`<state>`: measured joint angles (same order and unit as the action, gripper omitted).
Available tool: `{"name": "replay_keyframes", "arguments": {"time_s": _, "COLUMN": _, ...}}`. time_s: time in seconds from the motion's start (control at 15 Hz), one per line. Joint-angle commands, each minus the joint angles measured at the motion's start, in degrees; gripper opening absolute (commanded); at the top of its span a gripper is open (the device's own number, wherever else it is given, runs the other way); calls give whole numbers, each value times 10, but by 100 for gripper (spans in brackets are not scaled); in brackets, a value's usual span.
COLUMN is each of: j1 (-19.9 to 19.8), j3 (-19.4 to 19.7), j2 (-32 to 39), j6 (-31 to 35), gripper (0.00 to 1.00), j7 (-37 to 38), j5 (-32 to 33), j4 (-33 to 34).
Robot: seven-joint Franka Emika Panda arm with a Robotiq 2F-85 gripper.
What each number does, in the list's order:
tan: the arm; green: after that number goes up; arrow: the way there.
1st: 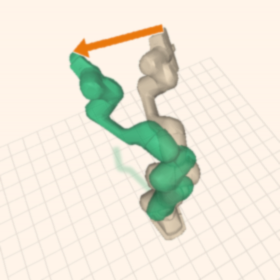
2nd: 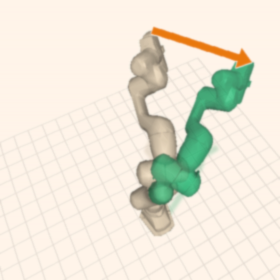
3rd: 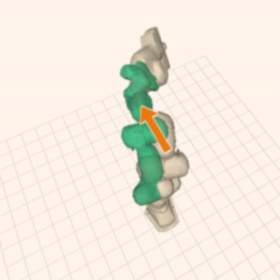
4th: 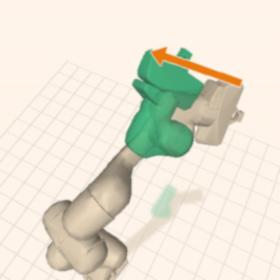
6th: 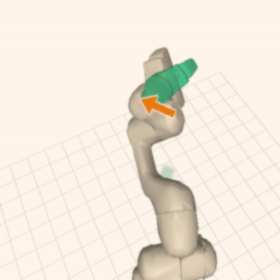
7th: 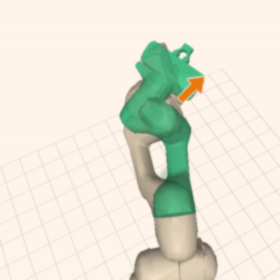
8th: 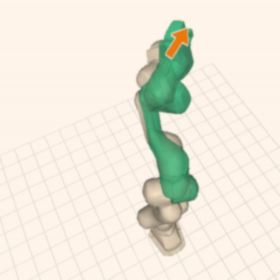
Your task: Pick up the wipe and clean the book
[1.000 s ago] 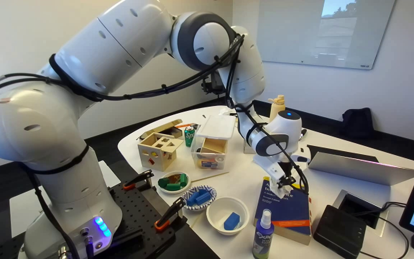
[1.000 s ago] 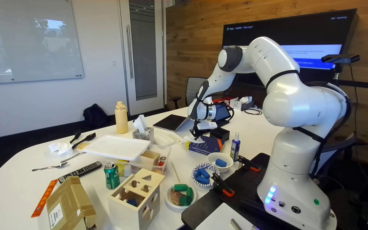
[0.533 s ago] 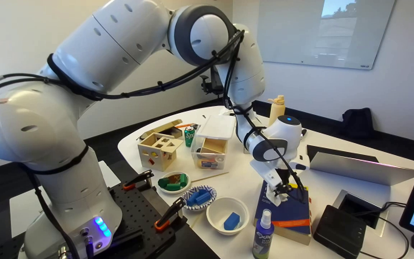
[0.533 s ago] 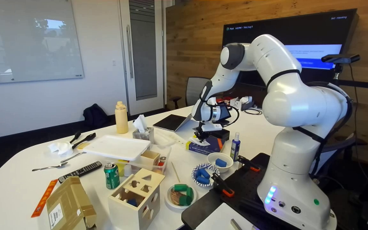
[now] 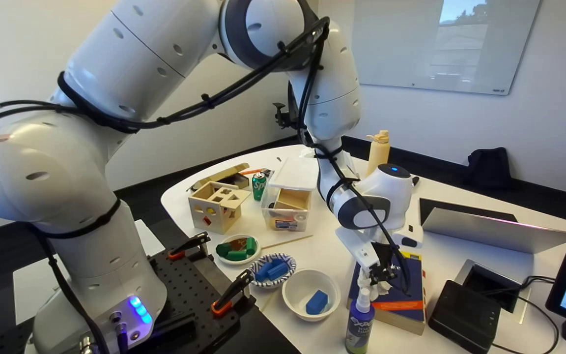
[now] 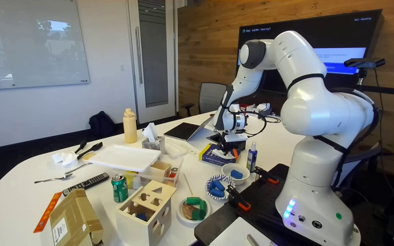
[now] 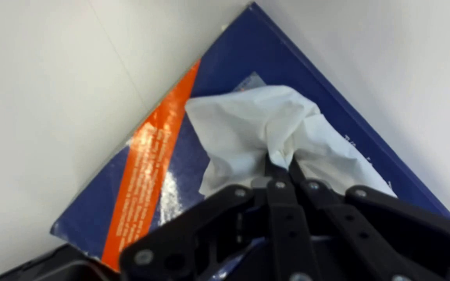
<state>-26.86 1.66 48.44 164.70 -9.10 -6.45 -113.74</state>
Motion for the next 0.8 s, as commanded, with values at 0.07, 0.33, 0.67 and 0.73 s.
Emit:
{"name": "replay_keyframes", "arguments": {"time_s": 0.07, "j1": -99, "j3": -139, "j2": -42, "j6": 25, "gripper": 1, "j7": -106, "j5": -25, "j4": -48}}
{"name": "replay_keyframes", "arguments": {"time_s": 0.33, "j1": -148, "j3": -240, "j2": -30, "j6": -10, "gripper": 1, "j7": -167, "j5": -17, "j4": -40}}
{"name": "replay_keyframes", "arguments": {"time_s": 0.67, "j1": -91, "j3": -219, "j2": 3, "j6": -62, "gripper": 1, "j7": -158, "j5": -6, "j4": -4}}
{"name": "replay_keyframes", "arguments": {"time_s": 0.73, "j1": -74, "j3": -207, "j2": 11, "j6": -67, "gripper": 1, "j7": -154, "j5": -4, "j4": 4}}
